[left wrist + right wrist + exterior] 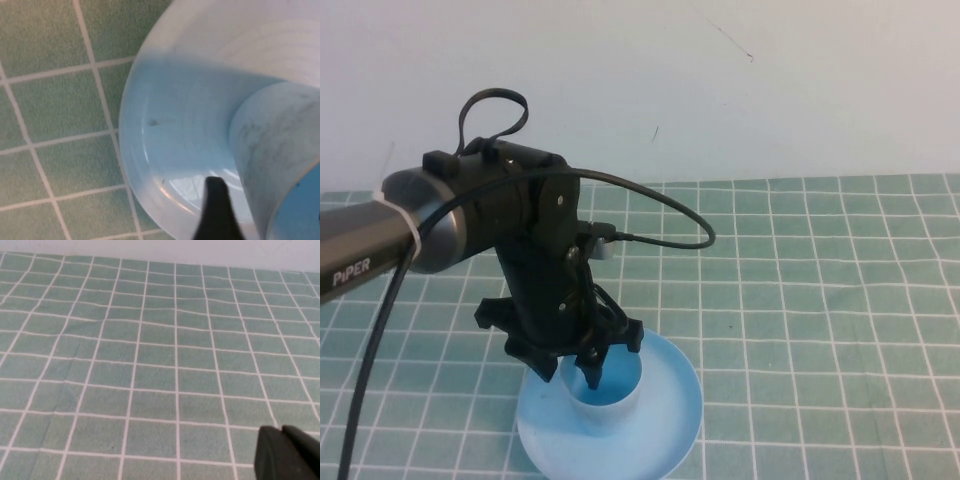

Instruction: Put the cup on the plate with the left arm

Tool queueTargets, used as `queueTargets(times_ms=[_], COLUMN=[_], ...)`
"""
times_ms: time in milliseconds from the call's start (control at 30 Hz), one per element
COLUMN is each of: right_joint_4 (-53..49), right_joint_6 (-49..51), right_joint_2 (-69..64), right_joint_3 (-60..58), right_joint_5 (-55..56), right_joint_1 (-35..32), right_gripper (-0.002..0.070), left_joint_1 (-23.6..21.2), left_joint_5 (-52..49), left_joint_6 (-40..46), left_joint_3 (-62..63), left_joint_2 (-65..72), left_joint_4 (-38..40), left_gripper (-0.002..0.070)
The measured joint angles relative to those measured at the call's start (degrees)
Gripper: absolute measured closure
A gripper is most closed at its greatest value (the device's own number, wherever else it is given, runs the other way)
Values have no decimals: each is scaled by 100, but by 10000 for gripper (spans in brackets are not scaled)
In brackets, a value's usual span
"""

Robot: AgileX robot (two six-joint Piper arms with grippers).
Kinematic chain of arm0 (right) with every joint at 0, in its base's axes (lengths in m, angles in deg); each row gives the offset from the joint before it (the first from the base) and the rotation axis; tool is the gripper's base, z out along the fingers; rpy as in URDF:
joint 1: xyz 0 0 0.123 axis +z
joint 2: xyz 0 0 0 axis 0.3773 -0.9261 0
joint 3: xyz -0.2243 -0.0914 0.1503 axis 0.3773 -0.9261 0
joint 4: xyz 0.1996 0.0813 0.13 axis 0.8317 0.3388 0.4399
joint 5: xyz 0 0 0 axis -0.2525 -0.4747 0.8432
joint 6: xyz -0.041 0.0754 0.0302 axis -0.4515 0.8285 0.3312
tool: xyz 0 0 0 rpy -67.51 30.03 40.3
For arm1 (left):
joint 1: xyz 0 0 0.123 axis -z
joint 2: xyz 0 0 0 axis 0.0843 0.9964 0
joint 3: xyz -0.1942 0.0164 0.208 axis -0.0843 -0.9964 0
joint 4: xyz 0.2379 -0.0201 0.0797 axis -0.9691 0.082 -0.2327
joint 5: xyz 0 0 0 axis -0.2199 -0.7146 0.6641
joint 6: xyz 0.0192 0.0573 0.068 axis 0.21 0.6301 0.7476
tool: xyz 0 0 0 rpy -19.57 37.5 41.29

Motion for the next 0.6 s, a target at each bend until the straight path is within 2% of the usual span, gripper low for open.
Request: queueTargets(times_ms=[100,167,333,600], right_joint_4=[0,0,0,0], right_joint_6=[0,0,0,0], right_joint_2=[0,0,0,0], right_joint_3=[0,0,0,0], right_joint_5=[0,0,0,0], right_joint_1=[0,0,0,0], right_gripper=[678,678,678,678], left_joint_1=[0,0,0,8], left_joint_5=[-359,-672,-843,-988], left_joint_6=[55,258,631,800], left_joint_3=[192,463,1054,1682], left_joint_2=[19,28,-318,-1877], left_joint_4=[0,0,270,639], left_gripper=[194,151,121,118])
